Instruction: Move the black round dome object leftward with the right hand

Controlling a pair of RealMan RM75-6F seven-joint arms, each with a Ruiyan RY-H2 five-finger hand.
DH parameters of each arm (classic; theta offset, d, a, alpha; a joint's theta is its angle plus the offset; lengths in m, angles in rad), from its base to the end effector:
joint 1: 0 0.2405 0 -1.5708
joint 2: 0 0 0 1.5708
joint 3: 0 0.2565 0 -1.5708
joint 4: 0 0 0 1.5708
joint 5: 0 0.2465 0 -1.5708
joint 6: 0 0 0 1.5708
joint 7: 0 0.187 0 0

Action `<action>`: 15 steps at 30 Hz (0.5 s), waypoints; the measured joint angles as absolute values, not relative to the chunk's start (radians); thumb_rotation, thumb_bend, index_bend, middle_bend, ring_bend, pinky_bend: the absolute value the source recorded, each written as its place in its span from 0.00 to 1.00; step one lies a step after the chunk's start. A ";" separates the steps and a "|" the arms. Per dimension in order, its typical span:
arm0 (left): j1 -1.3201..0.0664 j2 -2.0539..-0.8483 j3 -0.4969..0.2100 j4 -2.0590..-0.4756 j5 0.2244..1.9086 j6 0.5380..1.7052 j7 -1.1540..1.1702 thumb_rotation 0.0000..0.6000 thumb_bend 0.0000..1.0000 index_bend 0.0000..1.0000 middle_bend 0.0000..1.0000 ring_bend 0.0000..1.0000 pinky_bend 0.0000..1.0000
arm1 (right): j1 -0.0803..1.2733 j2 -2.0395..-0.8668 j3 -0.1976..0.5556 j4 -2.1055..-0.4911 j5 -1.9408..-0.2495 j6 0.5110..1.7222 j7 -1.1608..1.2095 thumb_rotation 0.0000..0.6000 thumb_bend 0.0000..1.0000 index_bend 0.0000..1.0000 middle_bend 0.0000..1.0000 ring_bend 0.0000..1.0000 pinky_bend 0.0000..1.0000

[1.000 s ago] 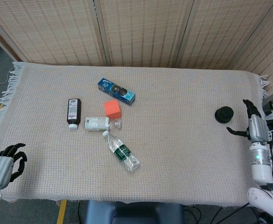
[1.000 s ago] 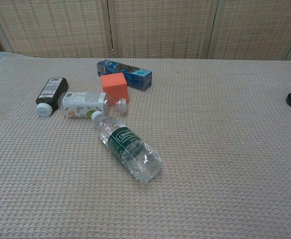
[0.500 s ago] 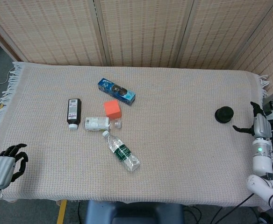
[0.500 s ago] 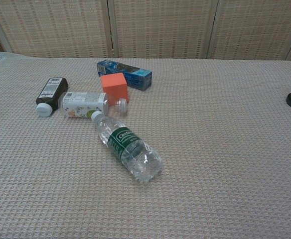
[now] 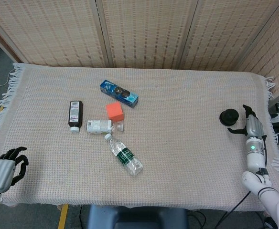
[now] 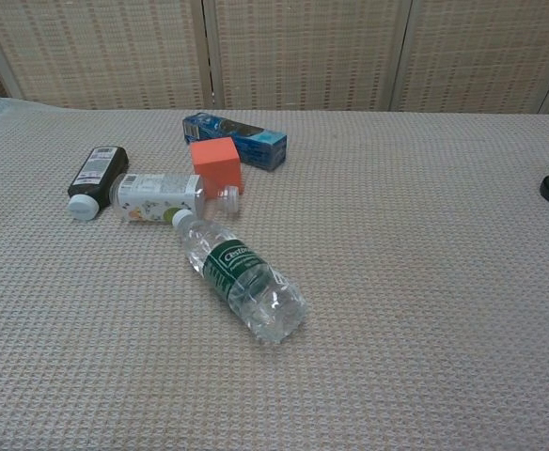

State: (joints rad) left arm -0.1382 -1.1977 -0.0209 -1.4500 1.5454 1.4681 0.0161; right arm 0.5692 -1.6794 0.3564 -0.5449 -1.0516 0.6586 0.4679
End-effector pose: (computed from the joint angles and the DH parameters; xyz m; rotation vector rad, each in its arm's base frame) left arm -0.3376 0.2402 0.1060 -1.4994 -0.8054 -0.8627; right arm -0.4322 -0.4516 0.0622 0.9361 -1.4048 0.8630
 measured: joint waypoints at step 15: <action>-0.137 -1.195 -0.024 -1.448 1.534 1.464 0.008 1.00 0.60 0.58 0.26 0.27 0.47 | 0.631 -1.782 0.364 -0.372 -1.085 0.626 0.522 1.00 0.06 0.00 0.02 0.00 0.16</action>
State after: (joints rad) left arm -0.1367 -1.1947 -0.0237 -1.4482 1.5338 1.4641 0.0076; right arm 0.6306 -1.7815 0.3640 -0.3723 -1.0849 0.6262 0.5224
